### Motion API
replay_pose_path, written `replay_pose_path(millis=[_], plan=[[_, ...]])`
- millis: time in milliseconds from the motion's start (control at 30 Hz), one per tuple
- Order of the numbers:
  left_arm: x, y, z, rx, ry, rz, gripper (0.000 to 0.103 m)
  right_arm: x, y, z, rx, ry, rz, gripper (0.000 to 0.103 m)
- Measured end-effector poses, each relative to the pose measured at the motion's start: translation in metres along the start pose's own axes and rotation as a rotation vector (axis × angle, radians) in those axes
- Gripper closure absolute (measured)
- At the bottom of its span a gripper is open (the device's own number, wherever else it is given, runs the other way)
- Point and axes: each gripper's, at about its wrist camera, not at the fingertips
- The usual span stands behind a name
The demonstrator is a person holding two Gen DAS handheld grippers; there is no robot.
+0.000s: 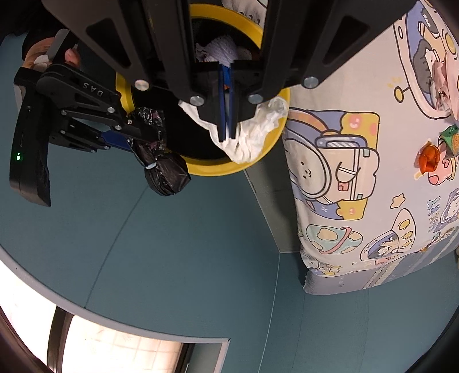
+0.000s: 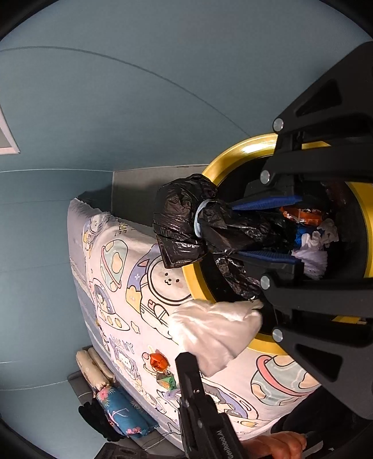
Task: Collect trash
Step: 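Open both tools to drop the bag and tissue into the bin, then move both tools back over the remaining trash on the bed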
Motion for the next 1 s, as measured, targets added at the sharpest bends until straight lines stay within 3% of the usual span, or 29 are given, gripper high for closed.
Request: replay_pose_path(millis=[67,133,167,233,467,700,1000], plan=[[0.001,-0.001,0.0,0.002,0.007,-0.001,0.099,0.001,-0.001,-0.003,0.01,-0.005,0.001,0.067],[0.002,0.0,0.002,-0.002,0.016,-0.002,0.083,0.0,-0.003,-0.007,0.02,-0.014,-0.002,0.059],[0.002,0.002,0.003,-0.012,0.019,-0.008,0.066,0.0,-0.002,-0.01,0.026,-0.028,-0.005,0.054],[0.001,0.007,0.005,-0.039,0.023,-0.032,0.051,-0.001,-0.001,-0.013,0.032,-0.043,-0.013,0.053],[-0.007,0.031,0.029,-0.094,0.06,-0.1,0.027,-0.008,0.01,-0.01,0.008,-0.061,-0.08,0.035],[-0.008,0.063,0.07,-0.191,0.11,-0.168,0.016,-0.024,0.019,0.022,-0.072,-0.023,-0.162,0.024],[0.003,0.106,0.135,-0.307,0.193,-0.221,0.014,-0.043,0.01,0.088,-0.214,0.049,-0.207,0.018]])
Point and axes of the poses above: each gripper's, at about its wrist camera, not at the fingertips, and y roughly against the way its jaws point, z to its left, x to its underside, and after that the axes turned 10 degrees about -z, right-handed
